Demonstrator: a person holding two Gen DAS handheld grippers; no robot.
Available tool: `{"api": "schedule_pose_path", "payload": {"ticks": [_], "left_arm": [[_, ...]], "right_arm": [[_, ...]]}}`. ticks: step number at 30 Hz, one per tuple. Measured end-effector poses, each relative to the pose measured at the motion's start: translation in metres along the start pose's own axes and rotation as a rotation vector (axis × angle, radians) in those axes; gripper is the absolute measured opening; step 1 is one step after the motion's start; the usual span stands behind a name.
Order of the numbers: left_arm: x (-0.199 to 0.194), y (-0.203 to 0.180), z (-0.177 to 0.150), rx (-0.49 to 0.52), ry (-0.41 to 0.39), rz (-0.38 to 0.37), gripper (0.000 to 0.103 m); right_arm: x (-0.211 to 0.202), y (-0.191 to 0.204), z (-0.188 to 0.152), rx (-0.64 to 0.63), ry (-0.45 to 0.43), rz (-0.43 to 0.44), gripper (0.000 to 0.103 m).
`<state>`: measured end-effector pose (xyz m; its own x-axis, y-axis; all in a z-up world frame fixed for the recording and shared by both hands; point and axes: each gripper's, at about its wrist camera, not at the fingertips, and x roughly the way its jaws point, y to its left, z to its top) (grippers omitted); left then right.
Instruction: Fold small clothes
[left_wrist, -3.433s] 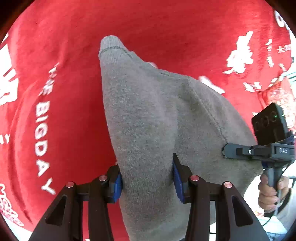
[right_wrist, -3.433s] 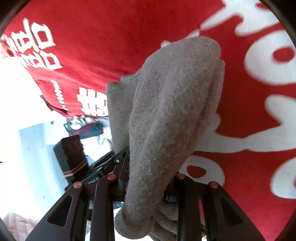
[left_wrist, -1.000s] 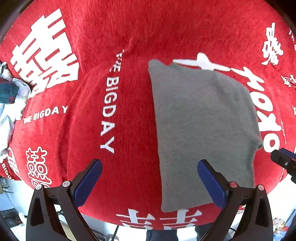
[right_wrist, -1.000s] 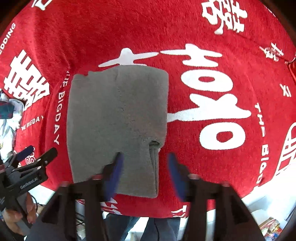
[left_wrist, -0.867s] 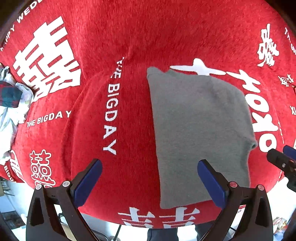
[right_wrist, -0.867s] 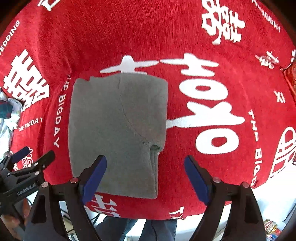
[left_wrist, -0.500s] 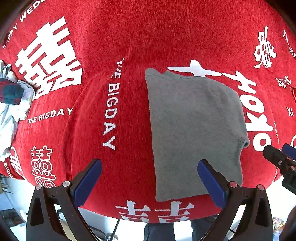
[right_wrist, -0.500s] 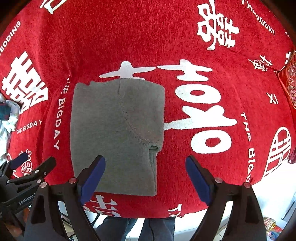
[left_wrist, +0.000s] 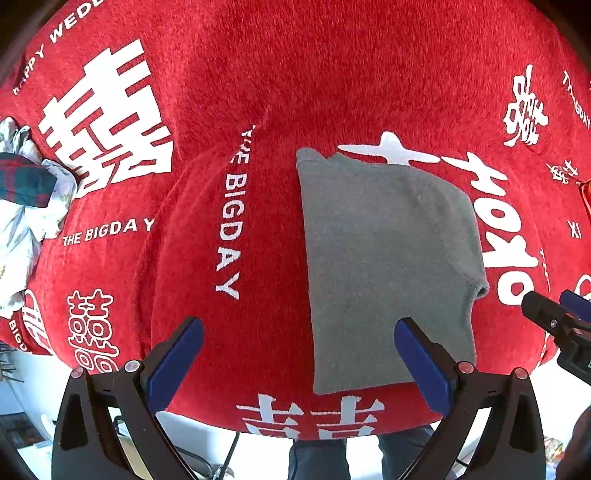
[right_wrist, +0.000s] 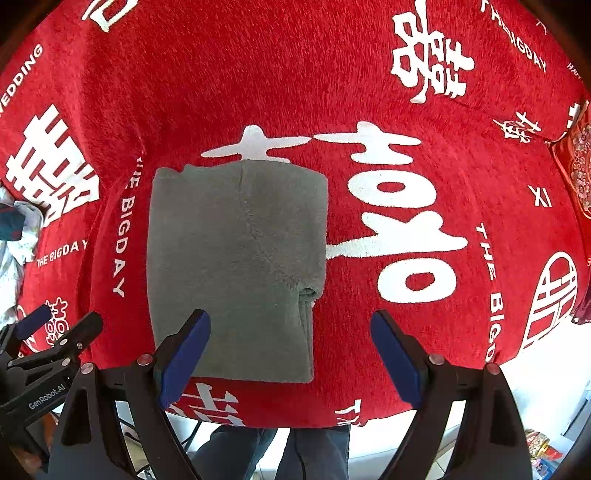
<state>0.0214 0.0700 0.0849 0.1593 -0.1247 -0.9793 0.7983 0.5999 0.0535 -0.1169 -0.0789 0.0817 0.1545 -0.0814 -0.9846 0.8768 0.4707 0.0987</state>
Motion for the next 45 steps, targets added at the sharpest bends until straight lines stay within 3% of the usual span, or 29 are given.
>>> {"api": "schedule_pose_path", "payload": {"ticks": [45], "left_arm": [[0.0, 0.005, 0.004, -0.004, 0.016, -0.006, 0.103]], "right_arm": [[0.0, 0.012, 0.005, -0.033, 0.019, -0.004, 0.09]]}}
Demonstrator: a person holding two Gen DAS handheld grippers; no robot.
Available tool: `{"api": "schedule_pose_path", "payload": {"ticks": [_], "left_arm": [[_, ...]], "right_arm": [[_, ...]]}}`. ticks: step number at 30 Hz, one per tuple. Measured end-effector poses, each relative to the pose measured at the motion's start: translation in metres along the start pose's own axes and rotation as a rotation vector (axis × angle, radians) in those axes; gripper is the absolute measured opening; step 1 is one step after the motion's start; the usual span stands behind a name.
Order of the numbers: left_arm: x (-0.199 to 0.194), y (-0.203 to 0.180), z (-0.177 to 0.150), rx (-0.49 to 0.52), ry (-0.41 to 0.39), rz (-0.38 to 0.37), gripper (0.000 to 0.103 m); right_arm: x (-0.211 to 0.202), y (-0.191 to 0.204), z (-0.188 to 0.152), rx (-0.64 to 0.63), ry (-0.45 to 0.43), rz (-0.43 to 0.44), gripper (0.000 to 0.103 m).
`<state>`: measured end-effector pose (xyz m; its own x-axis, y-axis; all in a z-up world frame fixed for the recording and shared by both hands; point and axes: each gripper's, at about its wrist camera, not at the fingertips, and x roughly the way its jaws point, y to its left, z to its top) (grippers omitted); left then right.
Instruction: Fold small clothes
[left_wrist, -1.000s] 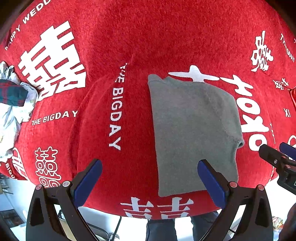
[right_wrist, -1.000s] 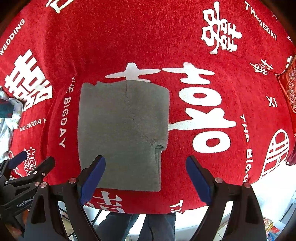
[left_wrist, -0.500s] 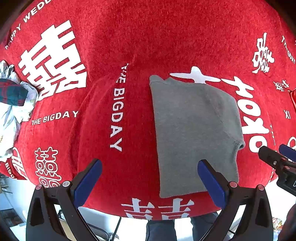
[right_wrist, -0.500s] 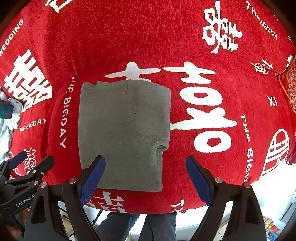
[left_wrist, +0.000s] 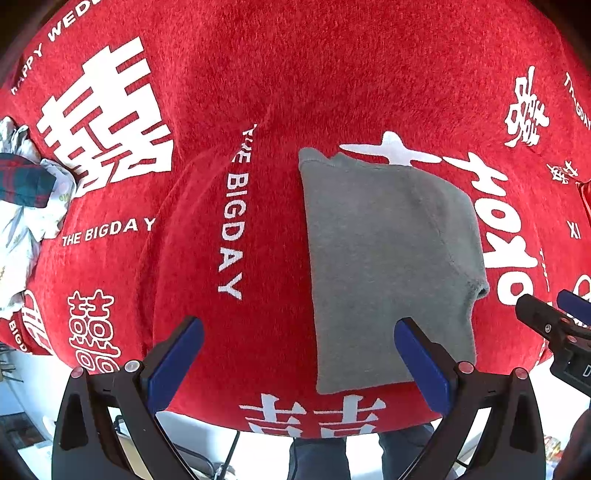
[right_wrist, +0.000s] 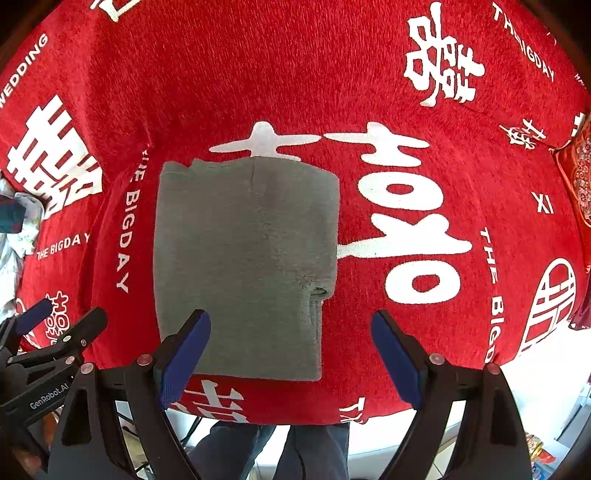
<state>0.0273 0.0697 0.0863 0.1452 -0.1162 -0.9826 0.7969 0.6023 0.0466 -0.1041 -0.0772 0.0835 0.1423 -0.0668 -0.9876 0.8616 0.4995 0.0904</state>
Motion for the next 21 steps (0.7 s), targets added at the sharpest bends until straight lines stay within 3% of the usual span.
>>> {"api": "schedule_pose_path", "payload": {"ticks": [21], "left_arm": [[0.0022, -0.0001, 0.0024, 0.01, -0.01, 0.041, 0.103]], "right_arm": [[0.0012, 0.0023, 0.0007, -0.005, 0.004, -0.006, 0.09]]}}
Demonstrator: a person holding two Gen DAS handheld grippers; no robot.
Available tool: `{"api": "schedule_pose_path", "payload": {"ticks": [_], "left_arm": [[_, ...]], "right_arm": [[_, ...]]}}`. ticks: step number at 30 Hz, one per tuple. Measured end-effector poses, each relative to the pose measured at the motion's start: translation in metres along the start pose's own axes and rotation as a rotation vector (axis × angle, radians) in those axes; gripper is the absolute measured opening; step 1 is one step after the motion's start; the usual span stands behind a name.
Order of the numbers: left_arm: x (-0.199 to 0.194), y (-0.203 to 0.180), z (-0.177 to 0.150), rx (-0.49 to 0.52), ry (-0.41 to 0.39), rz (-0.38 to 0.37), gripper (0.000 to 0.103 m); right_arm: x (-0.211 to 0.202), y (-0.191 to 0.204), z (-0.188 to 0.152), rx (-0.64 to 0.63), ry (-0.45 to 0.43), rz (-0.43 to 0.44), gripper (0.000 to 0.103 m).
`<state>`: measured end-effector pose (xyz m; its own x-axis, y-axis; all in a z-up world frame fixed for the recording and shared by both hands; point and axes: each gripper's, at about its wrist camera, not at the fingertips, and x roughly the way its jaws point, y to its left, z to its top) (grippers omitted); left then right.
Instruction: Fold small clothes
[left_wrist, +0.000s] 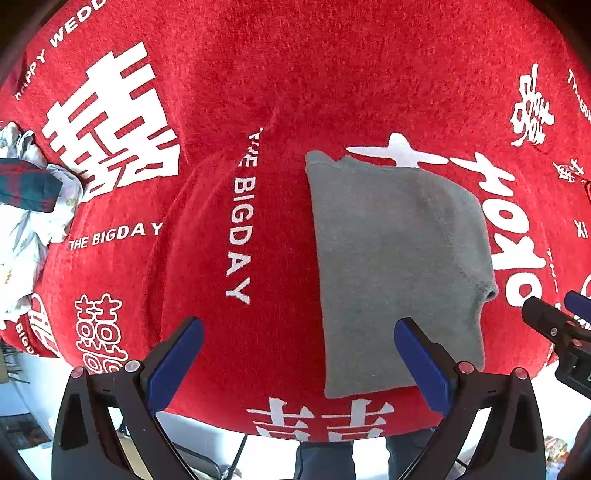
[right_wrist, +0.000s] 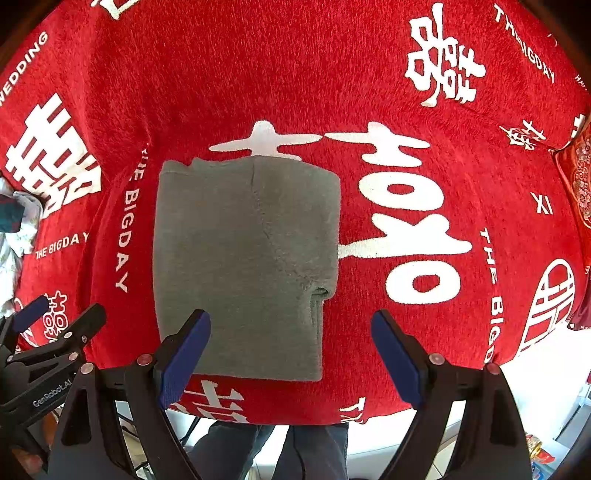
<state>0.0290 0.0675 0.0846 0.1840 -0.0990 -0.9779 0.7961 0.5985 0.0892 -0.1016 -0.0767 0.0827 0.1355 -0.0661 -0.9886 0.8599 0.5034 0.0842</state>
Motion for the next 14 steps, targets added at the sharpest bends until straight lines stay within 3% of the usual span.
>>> {"api": "schedule_pose_path", "payload": {"ticks": [10, 14], "left_arm": [[-0.0009, -0.0001, 0.001, 0.008, -0.028, 0.008, 0.103], [-0.0017, -0.0012, 0.0013, 0.024, -0.035, -0.024, 0.103]], "right_arm": [[0.0036, 0.0044, -0.0001, -0.014, -0.002, -0.019, 0.09], [0.0049, 0.0064, 0.0002, -0.01, -0.005, -0.028, 0.091]]}}
